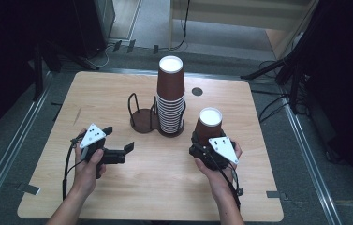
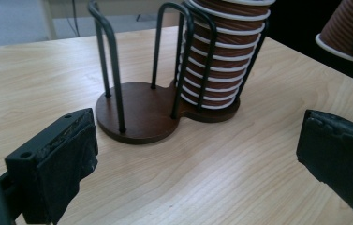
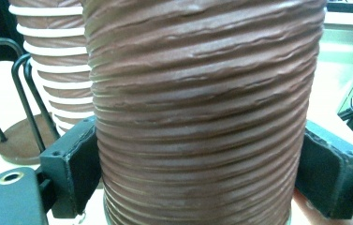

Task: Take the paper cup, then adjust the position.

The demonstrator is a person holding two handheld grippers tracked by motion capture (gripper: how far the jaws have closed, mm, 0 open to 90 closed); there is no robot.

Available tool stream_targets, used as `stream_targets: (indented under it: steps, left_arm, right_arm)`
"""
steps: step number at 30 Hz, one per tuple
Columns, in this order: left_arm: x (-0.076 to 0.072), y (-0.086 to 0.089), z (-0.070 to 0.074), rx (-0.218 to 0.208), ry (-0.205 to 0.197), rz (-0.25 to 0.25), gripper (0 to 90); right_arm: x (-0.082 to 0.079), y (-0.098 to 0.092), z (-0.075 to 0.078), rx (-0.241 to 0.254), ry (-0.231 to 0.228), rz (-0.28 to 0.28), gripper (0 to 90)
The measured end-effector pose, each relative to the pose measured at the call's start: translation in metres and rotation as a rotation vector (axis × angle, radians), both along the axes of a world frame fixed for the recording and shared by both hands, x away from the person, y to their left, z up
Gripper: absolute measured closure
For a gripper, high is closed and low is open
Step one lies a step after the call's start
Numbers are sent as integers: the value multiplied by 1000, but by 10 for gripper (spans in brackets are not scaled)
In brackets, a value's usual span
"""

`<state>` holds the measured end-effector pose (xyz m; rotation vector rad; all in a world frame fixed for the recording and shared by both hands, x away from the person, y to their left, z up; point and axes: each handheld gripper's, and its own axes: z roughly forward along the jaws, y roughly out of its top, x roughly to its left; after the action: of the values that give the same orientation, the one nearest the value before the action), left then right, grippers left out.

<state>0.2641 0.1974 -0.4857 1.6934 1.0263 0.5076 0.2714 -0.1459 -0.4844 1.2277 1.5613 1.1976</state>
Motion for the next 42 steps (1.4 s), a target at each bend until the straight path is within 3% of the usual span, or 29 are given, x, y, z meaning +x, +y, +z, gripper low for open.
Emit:
stream_targets:
  steps: [14, 31, 42]
  left_arm:
    - [0, -23, 6, 2, 14, -103, 0]
    - [-1, -33, 9, -12, 44, -152, 0]
    - [-1, -38, 11, -43, 52, -216, 0]
  right_arm:
    - [-6, 21, -16, -83, 12, 47, 122]
    - [-12, 44, -28, -203, -8, 85, 119]
    - [-18, 56, -32, -269, -32, 116, 118]
